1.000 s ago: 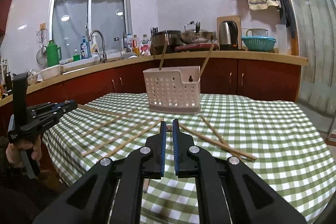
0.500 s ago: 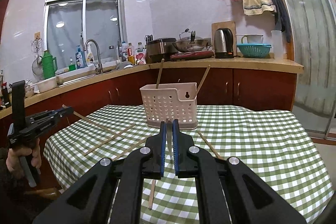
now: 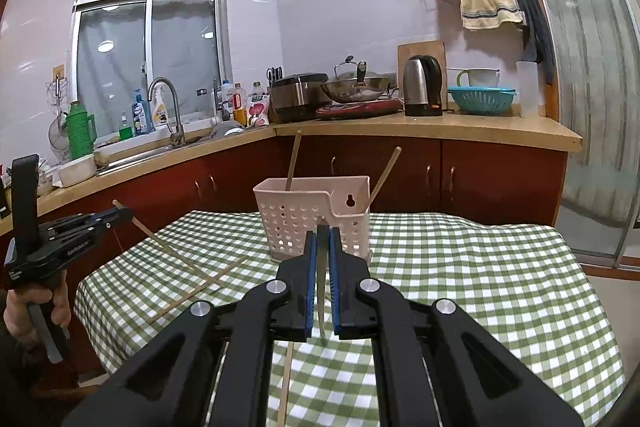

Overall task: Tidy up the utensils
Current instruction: 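Lift the held chopsticks upright with both tools and carry them over the holder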

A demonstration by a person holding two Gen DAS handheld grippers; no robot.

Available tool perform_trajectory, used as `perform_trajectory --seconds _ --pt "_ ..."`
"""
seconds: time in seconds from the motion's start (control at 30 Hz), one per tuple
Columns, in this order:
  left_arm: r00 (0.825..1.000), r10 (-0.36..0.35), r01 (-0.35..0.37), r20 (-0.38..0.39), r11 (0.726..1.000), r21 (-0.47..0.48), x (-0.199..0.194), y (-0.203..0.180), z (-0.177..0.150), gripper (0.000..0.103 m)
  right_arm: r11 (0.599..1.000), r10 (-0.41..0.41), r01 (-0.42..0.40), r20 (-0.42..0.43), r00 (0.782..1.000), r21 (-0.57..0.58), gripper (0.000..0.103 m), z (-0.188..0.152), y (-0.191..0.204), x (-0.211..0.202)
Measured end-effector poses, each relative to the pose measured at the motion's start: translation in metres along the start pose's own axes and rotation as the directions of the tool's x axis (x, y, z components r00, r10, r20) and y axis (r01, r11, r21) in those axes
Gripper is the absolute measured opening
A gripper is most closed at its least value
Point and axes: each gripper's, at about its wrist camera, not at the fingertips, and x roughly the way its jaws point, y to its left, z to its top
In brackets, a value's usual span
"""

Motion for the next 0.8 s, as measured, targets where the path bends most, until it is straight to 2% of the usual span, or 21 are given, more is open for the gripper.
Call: perform_trajectory --seconds 0.47,0.67,0.8 --pt "0.999 -0.039 0.04 0.016 0.999 -0.019 0.02 0.008 0.027 0.007 1.0 0.018 -0.018 0.02 1.0 0.003 0.007 0.024 0.002 0.019" --pt "0.996 -0.078 0.08 0.05 0.996 -0.039 0.018 0.014 0.054 0.007 0.999 0.032 -0.033 0.06 0.998 0.01 0.007 0.046 0.001 0.014" --pt "0.988 -0.111 0.115 0.105 0.993 -0.032 0.009 0.014 0.082 0.007 0.999 0.041 -0.043 0.112 0.993 0.017 0.007 0.07 -0.002 0.009"
